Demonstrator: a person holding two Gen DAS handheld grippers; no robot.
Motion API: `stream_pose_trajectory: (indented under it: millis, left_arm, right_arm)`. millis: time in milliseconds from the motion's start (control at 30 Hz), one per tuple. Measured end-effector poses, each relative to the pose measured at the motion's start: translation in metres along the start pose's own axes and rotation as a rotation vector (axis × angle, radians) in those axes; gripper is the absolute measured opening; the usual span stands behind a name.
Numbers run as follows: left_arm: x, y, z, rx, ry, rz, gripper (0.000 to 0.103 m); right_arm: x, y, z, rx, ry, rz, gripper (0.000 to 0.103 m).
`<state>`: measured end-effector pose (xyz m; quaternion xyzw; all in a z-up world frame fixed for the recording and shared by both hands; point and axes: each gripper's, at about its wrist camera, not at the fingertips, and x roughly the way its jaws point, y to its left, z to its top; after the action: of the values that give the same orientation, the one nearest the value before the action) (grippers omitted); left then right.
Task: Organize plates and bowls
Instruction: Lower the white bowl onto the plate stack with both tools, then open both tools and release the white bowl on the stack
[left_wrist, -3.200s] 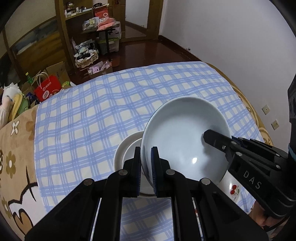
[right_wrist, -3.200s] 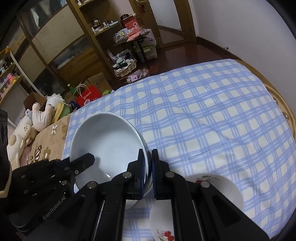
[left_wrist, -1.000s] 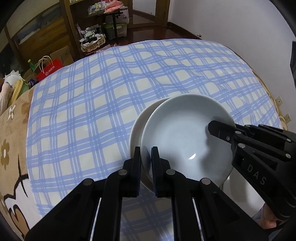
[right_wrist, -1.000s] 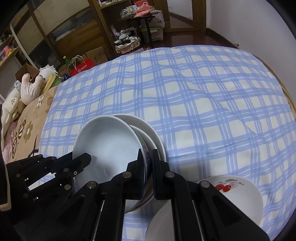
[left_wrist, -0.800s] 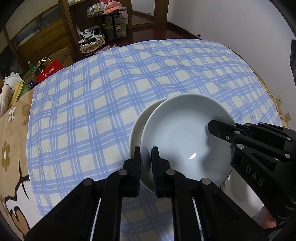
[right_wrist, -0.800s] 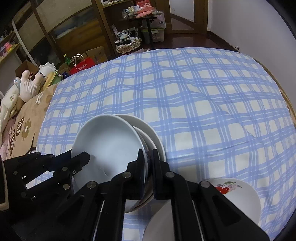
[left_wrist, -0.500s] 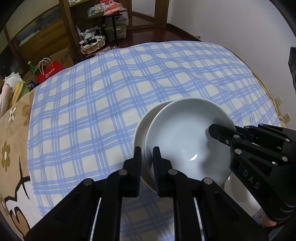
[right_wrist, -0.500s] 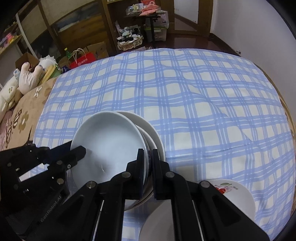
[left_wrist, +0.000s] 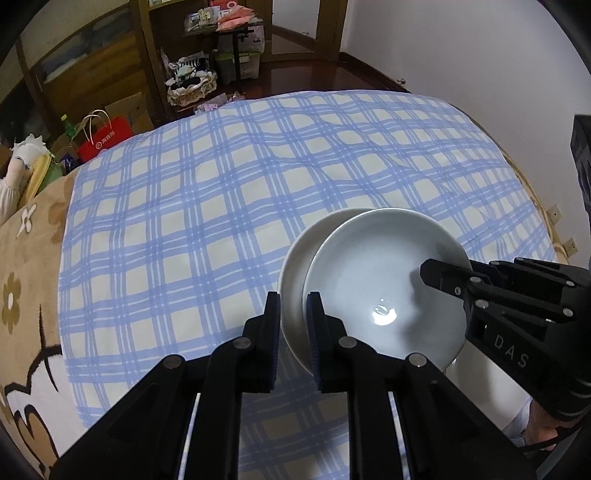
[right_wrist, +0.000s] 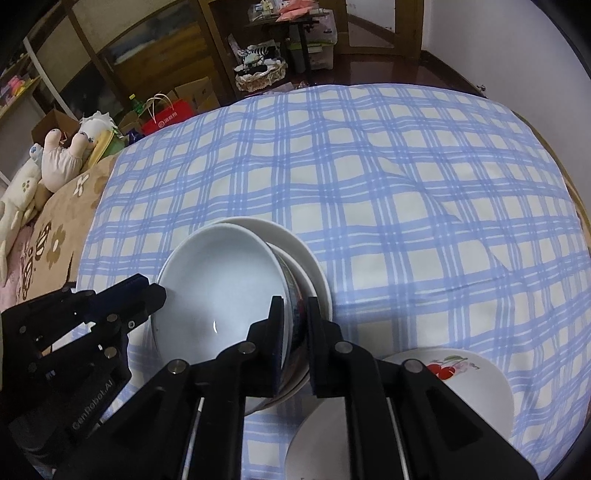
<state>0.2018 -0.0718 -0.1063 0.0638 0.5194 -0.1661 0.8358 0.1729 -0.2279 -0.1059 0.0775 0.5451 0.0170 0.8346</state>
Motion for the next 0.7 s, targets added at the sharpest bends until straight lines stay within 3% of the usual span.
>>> stream_pose_trajectory:
  millis: [200, 533, 633, 700]
  left_arm:
    - [-0.011, 0.008, 0.002, -0.004, -0.044, 0.058, 0.016]
    - [-0.008, 0.022, 0.004, -0.047, -0.004, 0.043, 0.019]
    - [-0.004, 0.022, 0.004, -0.051, 0.014, 0.044, 0.026]
    - [-0.004, 0.023, 0.004, -0.053, 0.014, 0.057, 0.038]
  right_arm:
    - [-0.001, 0.003, 0.001, -0.013, 0.015, -0.009, 0.012]
    - [-0.012, -0.001, 0.002, -0.016, 0.0, -0.001, 0.018]
    - [-0.012, -0.001, 0.003, -0.013, 0.0, 0.003, 0.018]
    - [-0.013, -0.002, 0.005, -0.011, 0.0, 0.01, 0.018]
